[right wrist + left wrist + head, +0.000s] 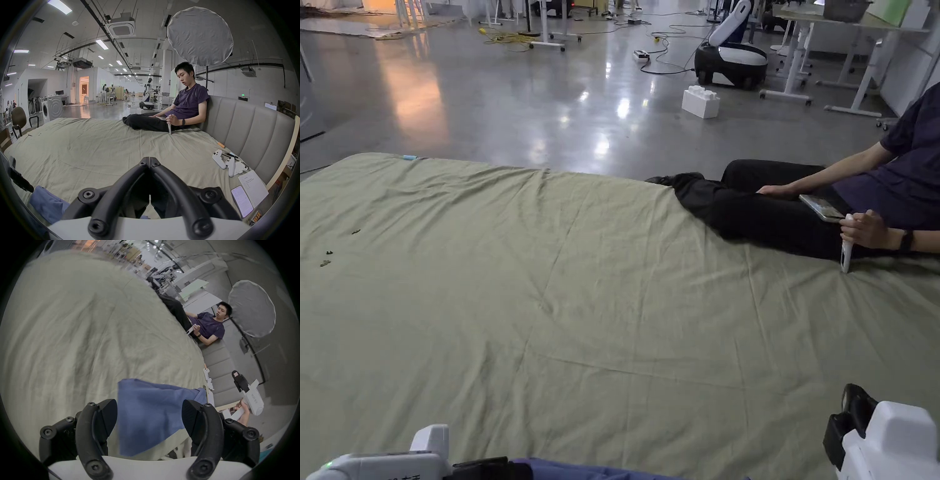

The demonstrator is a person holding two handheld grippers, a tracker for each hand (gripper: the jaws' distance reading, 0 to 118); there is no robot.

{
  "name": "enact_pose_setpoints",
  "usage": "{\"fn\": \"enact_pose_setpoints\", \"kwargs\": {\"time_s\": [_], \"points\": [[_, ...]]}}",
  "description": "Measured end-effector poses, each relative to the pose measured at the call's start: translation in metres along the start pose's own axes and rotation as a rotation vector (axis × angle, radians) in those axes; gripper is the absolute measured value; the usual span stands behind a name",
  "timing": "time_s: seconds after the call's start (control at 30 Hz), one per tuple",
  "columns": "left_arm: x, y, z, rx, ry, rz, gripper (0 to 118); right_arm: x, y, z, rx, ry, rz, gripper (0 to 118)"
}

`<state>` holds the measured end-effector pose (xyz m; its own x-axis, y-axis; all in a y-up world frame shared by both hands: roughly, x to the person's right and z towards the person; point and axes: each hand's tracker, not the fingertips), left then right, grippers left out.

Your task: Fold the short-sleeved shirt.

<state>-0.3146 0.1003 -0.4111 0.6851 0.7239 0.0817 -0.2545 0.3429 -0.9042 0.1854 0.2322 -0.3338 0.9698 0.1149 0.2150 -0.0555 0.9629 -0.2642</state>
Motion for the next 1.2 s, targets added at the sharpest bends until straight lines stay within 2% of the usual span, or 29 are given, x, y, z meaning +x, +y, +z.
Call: {"fn": "enact_pose_setpoints", "kwargs": {"time_s": [0.1, 0.17, 0.23, 0.27, 0.3, 0.47, 0.53, 0.9, 1.07, 1.2], "points": [[-0.020, -0.007, -0.012, -0.040, -0.033, 0.058, 78, 0.000, 0.004, 0.003, 0.018, -0.002, 0.005, 0], [-0.026, -0.009, -0.016, -0.013, -0.125, 0.064, 72, 0.000, 0.006, 0.004, 0.025, -0.002, 0.006, 0], [-0.028, -0.009, -0.021, -0.006, -0.181, 0.107, 47, -0.001, 0.007, 0.004, 0.028, -0.003, 0.011, 0], [-0.029, -0.010, -0.024, -0.027, -0.194, 0.134, 30, -0.002, 0.007, 0.004, 0.029, -0.002, 0.012, 0], [-0.030, -0.011, -0.028, -0.035, -0.207, 0.134, 21, -0.002, 0.007, 0.004, 0.028, -0.002, 0.012, 0], [-0.025, -0.014, -0.040, -0.042, -0.086, 0.090, 16, -0.007, 0.006, 0.004, 0.022, 0.002, 0.014, 0], [-0.029, -0.013, -0.038, -0.033, -0.136, 0.114, 13, -0.009, 0.006, 0.005, 0.021, 0.004, 0.019, 0], [0.008, 0.017, 0.015, 0.025, -0.108, -0.012, 11, -0.011, 0.010, 0.003, 0.033, 0.013, 0.045, 0], [0.020, 0.043, 0.068, 0.086, 0.051, -0.031, 11, -0.011, 0.011, 0.002, 0.036, 0.017, 0.048, 0], [0.039, 0.056, 0.102, 0.139, 0.264, -0.123, 11, -0.012, 0.009, 0.000, 0.034, 0.023, 0.042, 0]]}}
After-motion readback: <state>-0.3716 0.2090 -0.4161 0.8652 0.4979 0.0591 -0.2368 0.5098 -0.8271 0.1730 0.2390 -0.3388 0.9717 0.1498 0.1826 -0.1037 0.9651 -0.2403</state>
